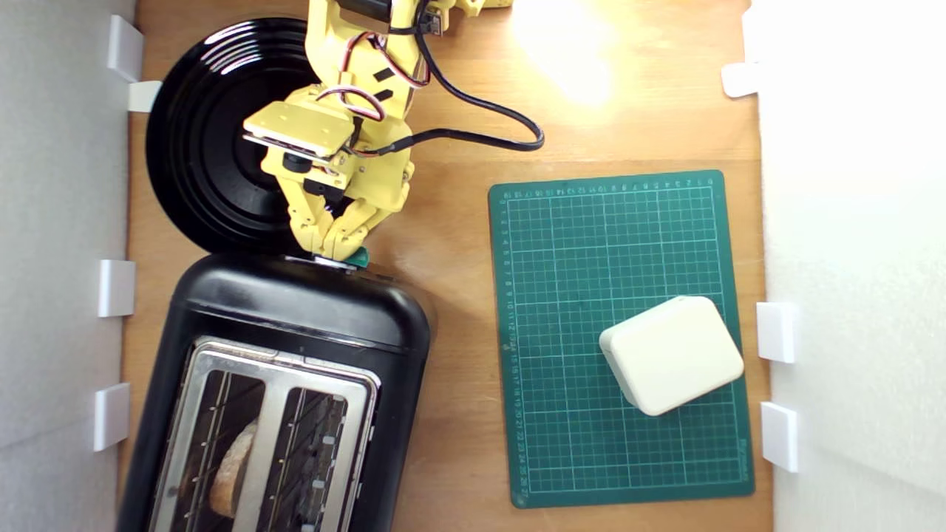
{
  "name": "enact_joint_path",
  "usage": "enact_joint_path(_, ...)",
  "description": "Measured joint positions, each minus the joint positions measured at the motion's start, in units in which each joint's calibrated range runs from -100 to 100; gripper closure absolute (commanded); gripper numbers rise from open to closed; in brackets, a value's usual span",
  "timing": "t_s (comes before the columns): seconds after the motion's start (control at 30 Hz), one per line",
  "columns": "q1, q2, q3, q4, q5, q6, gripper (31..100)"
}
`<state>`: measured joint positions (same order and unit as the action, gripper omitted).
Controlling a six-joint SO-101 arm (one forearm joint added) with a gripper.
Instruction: Start toaster
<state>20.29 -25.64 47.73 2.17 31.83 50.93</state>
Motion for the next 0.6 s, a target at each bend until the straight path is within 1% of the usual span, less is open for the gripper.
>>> enact_joint_path(0.2,-0.6,-0.1,3.7,0.1,-2.5,-0.1,98.9)
enact_joint_path(0.6,-1.1,3.4,4.1,0.0,-2.9,-0.1,98.9)
